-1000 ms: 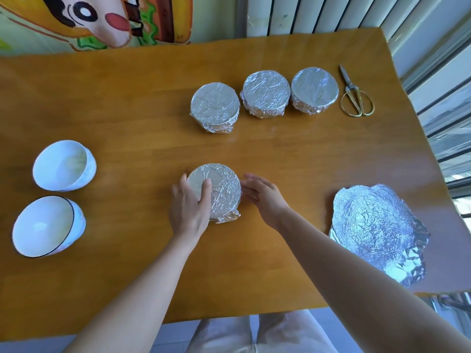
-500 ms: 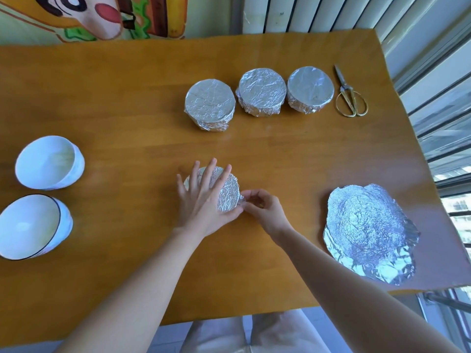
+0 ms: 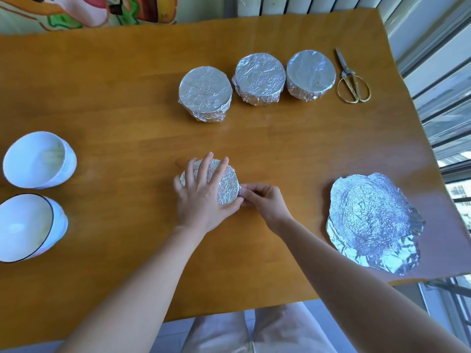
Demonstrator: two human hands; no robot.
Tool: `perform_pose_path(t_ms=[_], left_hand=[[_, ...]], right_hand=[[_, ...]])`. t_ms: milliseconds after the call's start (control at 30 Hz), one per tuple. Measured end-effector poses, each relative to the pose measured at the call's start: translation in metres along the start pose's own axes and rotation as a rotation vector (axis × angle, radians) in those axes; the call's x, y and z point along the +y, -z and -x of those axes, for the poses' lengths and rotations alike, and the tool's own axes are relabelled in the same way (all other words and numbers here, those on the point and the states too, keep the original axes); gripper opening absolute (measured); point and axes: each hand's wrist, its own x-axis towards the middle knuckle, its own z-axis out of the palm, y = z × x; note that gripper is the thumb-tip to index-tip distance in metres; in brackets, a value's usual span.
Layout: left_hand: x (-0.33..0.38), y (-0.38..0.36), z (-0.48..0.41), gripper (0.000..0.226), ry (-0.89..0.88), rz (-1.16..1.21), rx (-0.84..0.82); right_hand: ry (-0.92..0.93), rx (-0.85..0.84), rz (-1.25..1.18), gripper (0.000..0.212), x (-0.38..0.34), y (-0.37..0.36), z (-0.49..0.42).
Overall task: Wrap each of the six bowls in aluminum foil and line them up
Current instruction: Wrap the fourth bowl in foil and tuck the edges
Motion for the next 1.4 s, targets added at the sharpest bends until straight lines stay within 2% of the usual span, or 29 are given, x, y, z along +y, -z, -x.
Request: perform_pose_path(t_ms=[200, 300, 567, 767, 1033, 1200, 1400], left_hand=[[0.0, 0.001, 0.0, 0.089, -0.002, -0.01, -0.008], [0.0, 0.0, 0.0, 0.089, 0.009, -0.012, -0.011], [0.001, 0.0, 0.0, 0.089, 0.018, -0.018, 0.0], [0.002, 0.0, 0.0, 0.088, 0.017, -0.018, 0.01], [0.0, -0.001, -0.001, 0.087, 0.015, -0.032, 0.007], [0.001, -0.002, -0.001, 0.087, 0.014, -0.032, 0.012], [0.001, -0.002, -0.001, 0.087, 0.023, -0.037, 0.008]], right_hand=[[-0.044, 0.007, -0.028, 0.021, -0.006, -0.001, -0.006], [-0.041, 0.023, -0.014, 0.01, -0.01, -0.004, -0.007], [0.08, 0.161, 0.127, 0.01, -0.001, -0.009, 0.0], [0.157, 0.095, 0.214, 0.025, 0.012, -0.01, 0.008], [0.153, 0.106, 0.316, 0.018, 0.005, -0.004, 0.002], [0.141, 0.044, 0.304, 0.023, -0.001, 0.003, -0.002], [0.088, -0.043, 0.284, 0.01, -0.005, 0.009, -0.005]])
